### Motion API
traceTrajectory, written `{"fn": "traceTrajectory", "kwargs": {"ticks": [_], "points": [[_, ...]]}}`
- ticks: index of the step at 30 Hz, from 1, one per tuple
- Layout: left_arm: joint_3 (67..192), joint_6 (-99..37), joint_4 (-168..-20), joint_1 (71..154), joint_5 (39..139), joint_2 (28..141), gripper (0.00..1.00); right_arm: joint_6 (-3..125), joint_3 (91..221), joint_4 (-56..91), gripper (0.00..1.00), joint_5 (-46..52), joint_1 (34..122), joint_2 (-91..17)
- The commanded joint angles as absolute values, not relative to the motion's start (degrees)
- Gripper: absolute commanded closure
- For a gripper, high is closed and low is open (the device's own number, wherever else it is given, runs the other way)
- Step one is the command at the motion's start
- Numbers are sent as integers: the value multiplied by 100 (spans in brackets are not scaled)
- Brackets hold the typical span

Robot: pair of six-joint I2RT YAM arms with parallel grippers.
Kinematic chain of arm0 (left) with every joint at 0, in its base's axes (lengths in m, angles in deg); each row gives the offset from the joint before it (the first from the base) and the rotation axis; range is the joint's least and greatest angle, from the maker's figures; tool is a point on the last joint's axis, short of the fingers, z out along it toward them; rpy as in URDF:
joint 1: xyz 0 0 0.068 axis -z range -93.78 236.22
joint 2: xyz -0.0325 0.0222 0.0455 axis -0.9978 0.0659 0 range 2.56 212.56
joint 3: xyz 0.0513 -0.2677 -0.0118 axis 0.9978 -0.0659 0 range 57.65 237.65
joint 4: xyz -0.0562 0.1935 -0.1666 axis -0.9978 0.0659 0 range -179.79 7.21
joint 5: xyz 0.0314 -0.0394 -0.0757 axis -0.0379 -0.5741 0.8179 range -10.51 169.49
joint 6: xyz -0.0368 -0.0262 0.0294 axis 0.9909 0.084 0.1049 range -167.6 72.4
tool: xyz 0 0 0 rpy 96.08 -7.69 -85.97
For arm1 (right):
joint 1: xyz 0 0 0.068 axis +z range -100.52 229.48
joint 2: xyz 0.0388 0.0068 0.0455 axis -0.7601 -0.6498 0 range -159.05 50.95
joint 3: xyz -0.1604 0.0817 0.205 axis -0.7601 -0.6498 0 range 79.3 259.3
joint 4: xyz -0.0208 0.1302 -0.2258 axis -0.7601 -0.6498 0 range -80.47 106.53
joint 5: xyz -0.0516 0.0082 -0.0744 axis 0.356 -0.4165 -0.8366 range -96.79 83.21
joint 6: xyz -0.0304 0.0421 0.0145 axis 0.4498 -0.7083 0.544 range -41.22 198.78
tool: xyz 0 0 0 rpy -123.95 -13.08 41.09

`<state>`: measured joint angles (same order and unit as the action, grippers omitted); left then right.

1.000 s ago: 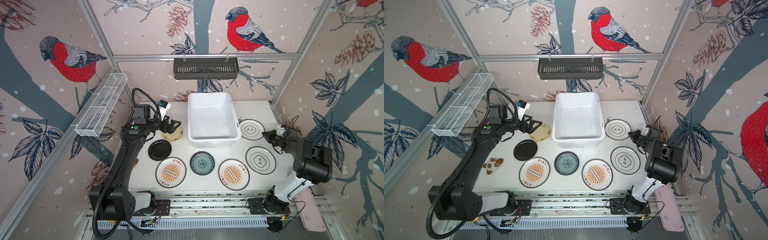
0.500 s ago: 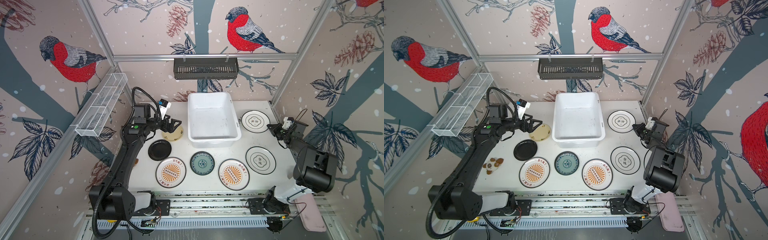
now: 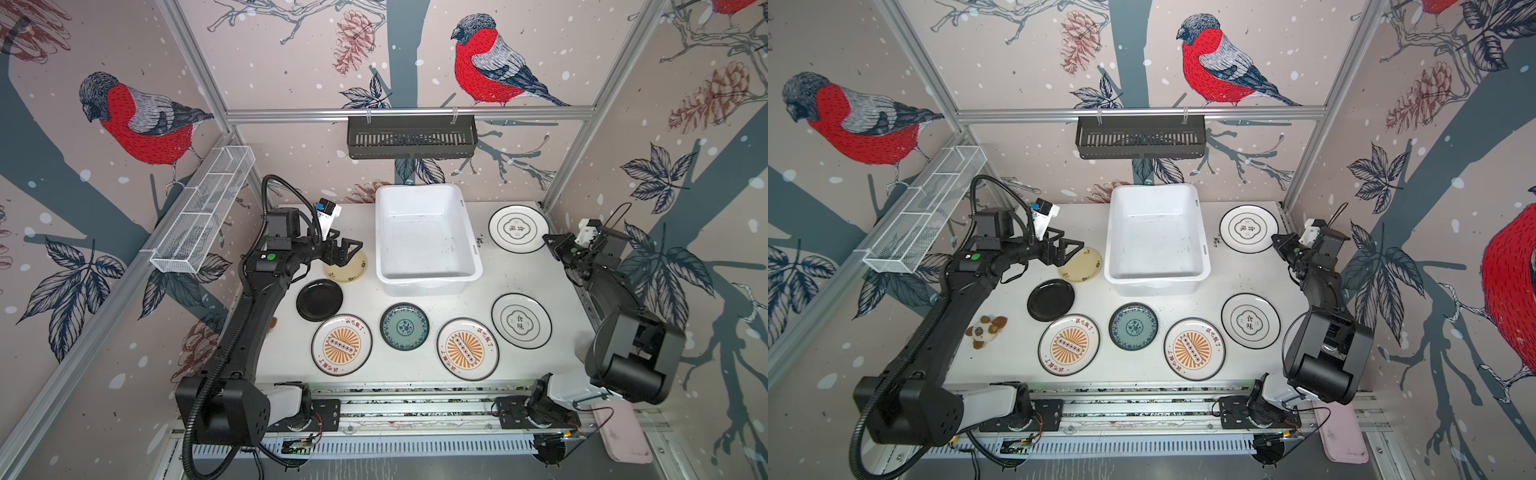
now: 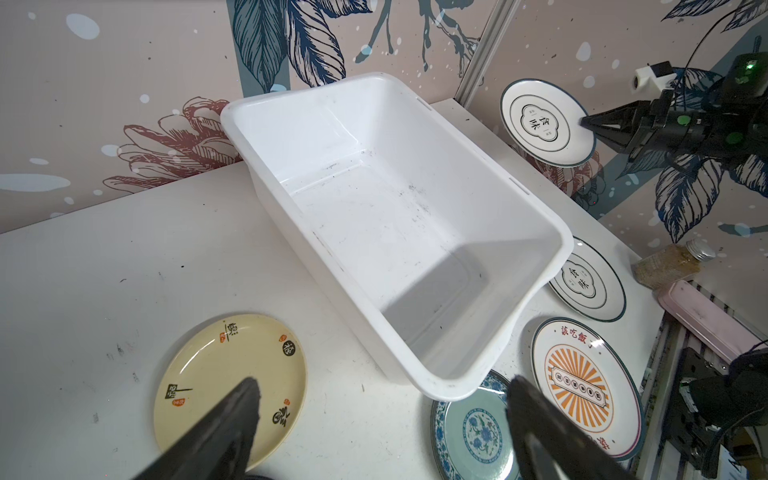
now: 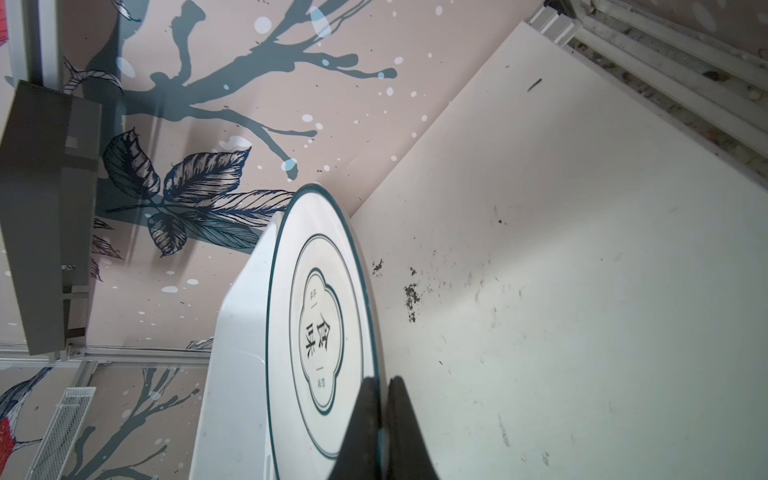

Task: Place the plates into the plastic bin on the countertop
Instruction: 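Grip the teal-rimmed plate edge with the right gripper and lift it upright, then carry the plate over the white bin and lower it inside with the right gripper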

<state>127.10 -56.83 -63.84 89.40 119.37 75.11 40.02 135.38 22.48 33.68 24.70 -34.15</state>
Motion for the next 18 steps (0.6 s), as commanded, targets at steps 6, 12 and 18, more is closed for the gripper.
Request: {"fn": "traceTrajectory", "kwargs": {"ticks": [6,12,18], "points": [[12786,-5588,-6616,8950,12019,7523,8,3986,14168,1823,98,3287,3084,-3150],[12888,-5459,-6668,8951,11989,7520,8,3821,14748,1714,98,2752,4254,-3265],[12917,-5226,-6773,8948,11939,7422,8,3664,15421,1787,98,2162,5503,-3809]]}}
